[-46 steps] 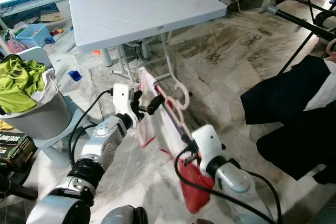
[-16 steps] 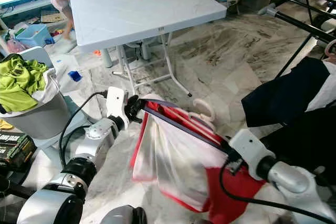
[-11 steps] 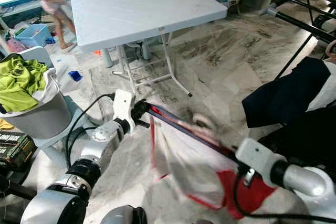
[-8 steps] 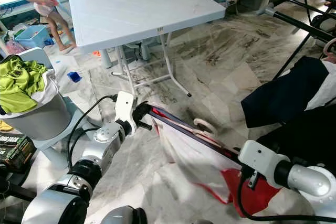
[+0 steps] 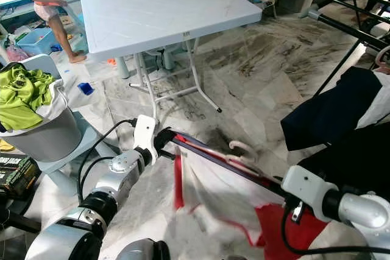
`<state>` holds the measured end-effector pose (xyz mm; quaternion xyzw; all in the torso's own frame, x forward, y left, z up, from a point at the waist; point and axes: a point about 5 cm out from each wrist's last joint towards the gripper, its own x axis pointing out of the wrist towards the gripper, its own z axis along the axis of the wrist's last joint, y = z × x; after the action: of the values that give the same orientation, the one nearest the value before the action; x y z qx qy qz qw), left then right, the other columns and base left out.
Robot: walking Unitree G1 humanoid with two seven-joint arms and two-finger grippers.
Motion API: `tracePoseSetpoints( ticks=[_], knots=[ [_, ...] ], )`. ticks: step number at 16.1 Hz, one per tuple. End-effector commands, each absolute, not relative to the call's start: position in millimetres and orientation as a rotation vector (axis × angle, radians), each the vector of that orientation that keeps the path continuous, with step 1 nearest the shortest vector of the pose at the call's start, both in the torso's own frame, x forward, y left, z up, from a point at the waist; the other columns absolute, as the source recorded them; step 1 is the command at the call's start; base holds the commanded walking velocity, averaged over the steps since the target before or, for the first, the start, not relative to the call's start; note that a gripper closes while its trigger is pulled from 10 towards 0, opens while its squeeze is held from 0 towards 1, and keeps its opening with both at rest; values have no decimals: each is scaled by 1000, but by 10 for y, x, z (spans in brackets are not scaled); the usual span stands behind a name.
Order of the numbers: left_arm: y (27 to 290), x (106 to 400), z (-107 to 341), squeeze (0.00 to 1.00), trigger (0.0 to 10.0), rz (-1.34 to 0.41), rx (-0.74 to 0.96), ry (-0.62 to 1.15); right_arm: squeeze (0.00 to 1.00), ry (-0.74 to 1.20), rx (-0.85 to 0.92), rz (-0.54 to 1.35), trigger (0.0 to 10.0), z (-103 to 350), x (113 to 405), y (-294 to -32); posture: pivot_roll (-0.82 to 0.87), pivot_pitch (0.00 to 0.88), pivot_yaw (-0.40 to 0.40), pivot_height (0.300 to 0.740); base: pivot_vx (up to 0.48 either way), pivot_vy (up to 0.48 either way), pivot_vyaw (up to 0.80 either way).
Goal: Hang hanger
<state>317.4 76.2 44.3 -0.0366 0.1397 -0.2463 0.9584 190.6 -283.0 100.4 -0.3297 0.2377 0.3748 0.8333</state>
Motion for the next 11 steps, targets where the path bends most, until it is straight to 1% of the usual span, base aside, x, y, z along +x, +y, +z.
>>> tracePoseSetpoints(
  ticks=[1, 3, 5, 6, 7, 8, 11],
  knots=[
    [1441, 3361, 619, 0, 0, -215, -57, 197, 0, 610, -688, 679, 10000, 965, 1812, -3124, -150, 0, 103, 740, 0, 0, 0],
    [1517, 3322, 592, 0, 0, -192, -56, 195, 0, 572, -618, 684, 10000, 945, 1745, -3027, -153, 0, 107, 740, 0, 0, 0],
    [1636, 3273, 540, 0, 0, -180, -22, 214, 0, 586, -586, 760, 10000, 955, 1579, -2983, -154, 0, 113, 740, 0, 0, 0],
    [1716, 3267, 528, 0, 0, -164, -11, 224, 0, 616, -596, 767, 10000, 982, 1515, -3064, -166, 0, 114, 740, 0, 0, 0],
    [1780, 3289, 557, 0, 0, -148, -6, 221, 0, 653, -616, 735, 10000, 1064, 1467, -3238, -172, 0, 115, 740, 0, 0, 0],
    [1797, 3305, 577, 0, 0, -144, -6, 219, 0, 674, -622, 733, 10000, 1146, 1417, -3341, -174, 0, 115, 740, 0, 0, 0],
    [1795, 3318, 585, 0, 0, -144, -5, 222, 0, 721, -603, 746, 10000, 1351, 1323, -3482, -186, 0, 121, 740, 0, 0, 0]
  ],
)
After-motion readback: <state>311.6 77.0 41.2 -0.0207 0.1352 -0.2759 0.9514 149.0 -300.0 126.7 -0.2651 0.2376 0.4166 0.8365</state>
